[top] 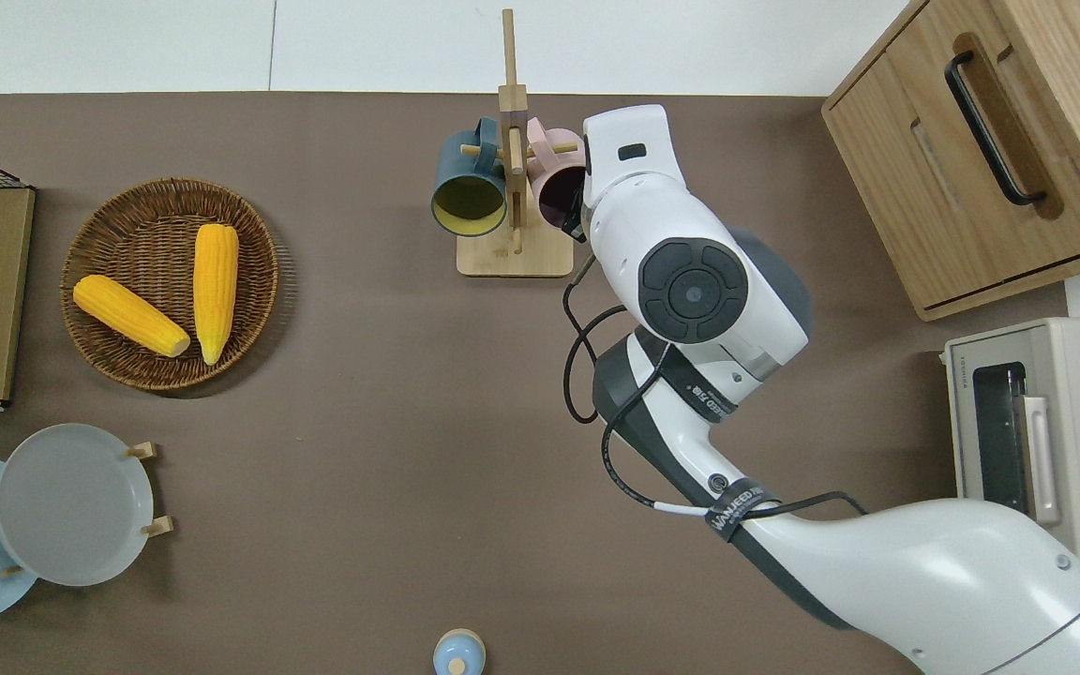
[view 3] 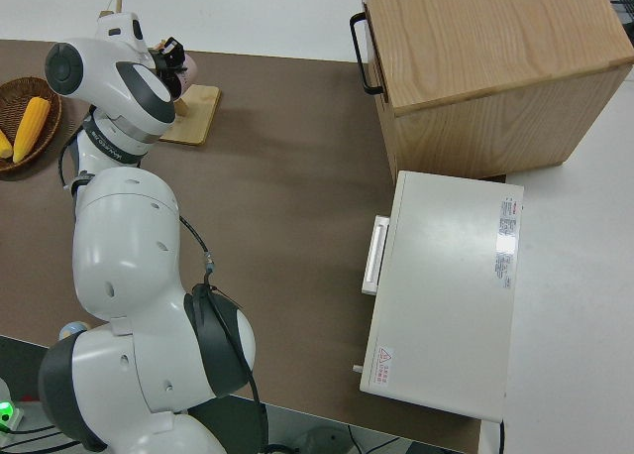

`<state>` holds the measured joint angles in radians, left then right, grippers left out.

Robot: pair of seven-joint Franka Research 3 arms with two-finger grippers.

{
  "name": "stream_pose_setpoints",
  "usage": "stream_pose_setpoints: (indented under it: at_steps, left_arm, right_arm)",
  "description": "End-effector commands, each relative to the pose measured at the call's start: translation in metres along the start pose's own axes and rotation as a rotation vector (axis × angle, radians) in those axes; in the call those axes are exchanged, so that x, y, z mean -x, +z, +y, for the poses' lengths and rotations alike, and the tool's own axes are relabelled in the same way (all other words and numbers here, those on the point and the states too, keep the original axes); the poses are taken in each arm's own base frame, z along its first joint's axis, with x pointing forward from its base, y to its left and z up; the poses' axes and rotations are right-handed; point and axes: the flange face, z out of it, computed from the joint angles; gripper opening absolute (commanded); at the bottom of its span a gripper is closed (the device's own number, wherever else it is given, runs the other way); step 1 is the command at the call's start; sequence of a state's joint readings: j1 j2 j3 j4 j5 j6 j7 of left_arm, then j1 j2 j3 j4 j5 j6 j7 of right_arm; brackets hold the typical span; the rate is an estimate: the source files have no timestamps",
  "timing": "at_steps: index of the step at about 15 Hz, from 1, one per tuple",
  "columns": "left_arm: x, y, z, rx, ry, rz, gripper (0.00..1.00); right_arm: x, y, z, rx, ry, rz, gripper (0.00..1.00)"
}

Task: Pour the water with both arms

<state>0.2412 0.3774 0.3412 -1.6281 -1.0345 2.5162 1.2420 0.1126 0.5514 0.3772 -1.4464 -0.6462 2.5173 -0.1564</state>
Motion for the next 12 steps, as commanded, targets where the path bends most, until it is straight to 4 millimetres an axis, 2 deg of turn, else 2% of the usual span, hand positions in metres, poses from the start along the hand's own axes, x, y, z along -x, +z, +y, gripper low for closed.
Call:
stream_pose_setpoints:
  at_steps: [1, 6, 12]
  left_arm:
    - [0.0002, 0.0024, -0.0009, 0.0, 0.018, 0.005, 0.85]
    - [0.0006, 0.0032, 0.0, 0.002, 0.019, 0.004, 0.72]
    - [-0.0006, 0.0028, 0.0012, 0.002, 0.023, 0.004, 0.45]
  right_arm:
    - [-0.0026, 0.0067, -0.0038, 0.007, 0.012, 0.008, 0.083]
    - [-0.0021, 0.0072, -0.0039, 0.006, 0.012, 0.003, 0.077]
    - [-0.0051, 0.0055, -0.0082, 0.003, 0.011, 0.003, 0.044]
